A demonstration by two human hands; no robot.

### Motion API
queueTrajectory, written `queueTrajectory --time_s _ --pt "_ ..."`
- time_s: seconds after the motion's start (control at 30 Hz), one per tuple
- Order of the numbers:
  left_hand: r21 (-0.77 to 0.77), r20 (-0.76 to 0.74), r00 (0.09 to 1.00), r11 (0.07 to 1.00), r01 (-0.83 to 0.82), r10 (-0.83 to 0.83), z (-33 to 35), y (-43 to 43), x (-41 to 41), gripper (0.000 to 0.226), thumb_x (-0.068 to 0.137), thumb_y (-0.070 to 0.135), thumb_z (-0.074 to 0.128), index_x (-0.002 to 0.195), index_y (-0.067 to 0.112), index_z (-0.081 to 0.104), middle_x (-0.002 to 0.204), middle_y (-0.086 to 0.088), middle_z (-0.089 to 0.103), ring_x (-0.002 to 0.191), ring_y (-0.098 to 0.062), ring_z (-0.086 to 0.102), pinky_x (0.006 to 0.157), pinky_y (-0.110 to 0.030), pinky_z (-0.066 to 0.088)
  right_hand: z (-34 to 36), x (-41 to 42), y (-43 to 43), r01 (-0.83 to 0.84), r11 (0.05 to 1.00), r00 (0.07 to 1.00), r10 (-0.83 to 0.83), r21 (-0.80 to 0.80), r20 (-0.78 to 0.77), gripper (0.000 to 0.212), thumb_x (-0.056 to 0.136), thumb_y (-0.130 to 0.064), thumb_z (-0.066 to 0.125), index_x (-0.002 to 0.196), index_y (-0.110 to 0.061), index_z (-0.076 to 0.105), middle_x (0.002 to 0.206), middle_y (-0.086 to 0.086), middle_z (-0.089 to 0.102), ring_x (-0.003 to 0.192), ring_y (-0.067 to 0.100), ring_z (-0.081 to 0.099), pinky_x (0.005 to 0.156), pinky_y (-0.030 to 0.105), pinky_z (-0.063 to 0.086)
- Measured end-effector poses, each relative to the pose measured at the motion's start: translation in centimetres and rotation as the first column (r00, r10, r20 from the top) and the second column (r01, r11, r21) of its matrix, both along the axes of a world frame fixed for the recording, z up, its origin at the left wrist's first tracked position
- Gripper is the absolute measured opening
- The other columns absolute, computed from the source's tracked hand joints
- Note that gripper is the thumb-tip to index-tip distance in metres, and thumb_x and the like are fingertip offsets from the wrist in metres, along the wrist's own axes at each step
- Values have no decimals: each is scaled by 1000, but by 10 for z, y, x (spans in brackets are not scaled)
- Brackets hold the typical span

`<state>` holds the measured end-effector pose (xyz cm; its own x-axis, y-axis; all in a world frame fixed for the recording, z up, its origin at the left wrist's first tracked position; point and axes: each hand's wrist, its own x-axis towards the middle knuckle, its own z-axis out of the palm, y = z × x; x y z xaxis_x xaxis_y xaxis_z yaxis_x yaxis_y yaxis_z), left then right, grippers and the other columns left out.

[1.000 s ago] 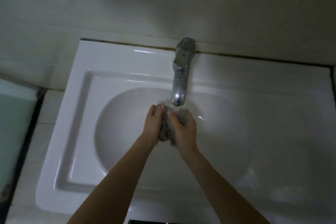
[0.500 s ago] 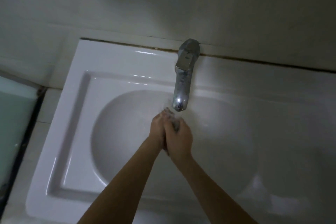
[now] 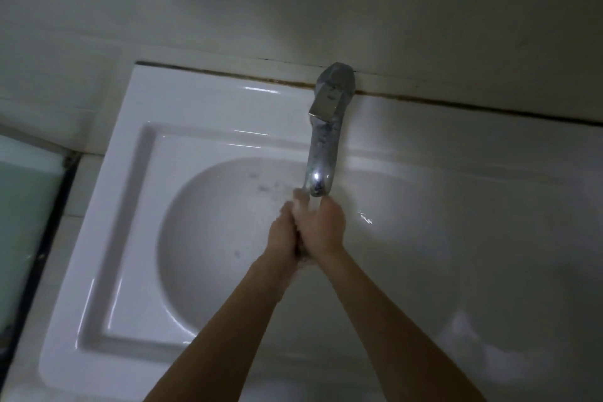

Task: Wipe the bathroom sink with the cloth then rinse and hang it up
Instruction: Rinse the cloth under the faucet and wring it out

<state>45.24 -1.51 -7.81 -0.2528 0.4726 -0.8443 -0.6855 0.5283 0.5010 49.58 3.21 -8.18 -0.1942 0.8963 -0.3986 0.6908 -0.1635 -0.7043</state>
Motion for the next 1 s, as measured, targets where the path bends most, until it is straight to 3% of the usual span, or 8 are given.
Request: queueTrajectory --time_s 0.1,0.23,0.33,0.43,0.6,0.73,0.87,1.0 --pt "-82 -143 989 996 29 -40 -1 5 -2 51 99 44 37 100 2 67 92 -23 70 76 -31 69 68 -34 57 -8 14 32 94 995 995 -95 -39 -28 23 92 -20 53 69 -14 55 68 5 59 67 24 59 63 28 36" --pt "-154 -277 960 988 -1 -42 -5 11 -26 39 98 42 39 87 16 66 91 -14 70 86 -31 67 79 -40 56 16 22 -8 102 994 982 -106 -29 -154 32 94 -22 54 67 -11 43 60 -6 44 55 6 42 58 27 36" --pt "-55 -306 940 988 142 -152 -2 9 -12 31 102 35 35 87 20 57 85 -4 62 81 -22 64 72 -38 55 19 8 -23 6 997 992 5 82 -125 29 94 -38 55 82 -13 60 69 -2 60 65 13 59 64 26 49" --pt "-13 -259 963 997 81 -82 7 6 -4 40 101 37 37 84 11 62 75 -10 63 68 -24 62 60 -30 52 2 6 9 52 998 995 -51 19 -91 20 90 -23 56 72 -15 56 63 -4 56 61 15 56 55 24 40" --pt "-90 -345 935 994 56 -84 4 -4 -26 42 97 47 41 90 17 70 91 -7 73 87 -25 70 79 -37 58 -15 31 18 239 958 940 -269 -161 -209 41 93 -22 55 57 -19 36 55 -4 39 49 7 35 53 26 32" --pt "-135 -430 901 991 -4 -55 -1 -12 -47 51 96 46 44 95 1 69 91 -15 73 84 -26 70 73 -35 57 -12 24 3 289 905 900 -368 -312 -233 36 95 -27 49 62 -16 42 62 -2 42 58 12 39 55 26 34" --pt "-155 -490 870 987 -34 -47 -5 -22 -63 54 96 44 46 90 -6 64 81 -14 69 77 -25 64 71 -34 54 -14 7 -3 251 894 906 -352 -371 -236 37 98 -32 46 86 2 54 77 18 56 69 20 51 58 27 42" --pt "-121 -451 889 992 20 -73 -5 -12 -51 50 97 44 43 92 0 68 85 -11 71 80 -24 67 69 -31 54 -6 23 7 303 888 886 -396 -346 -241 32 88 -36 56 68 -13 47 67 7 51 62 15 45 61 30 40"
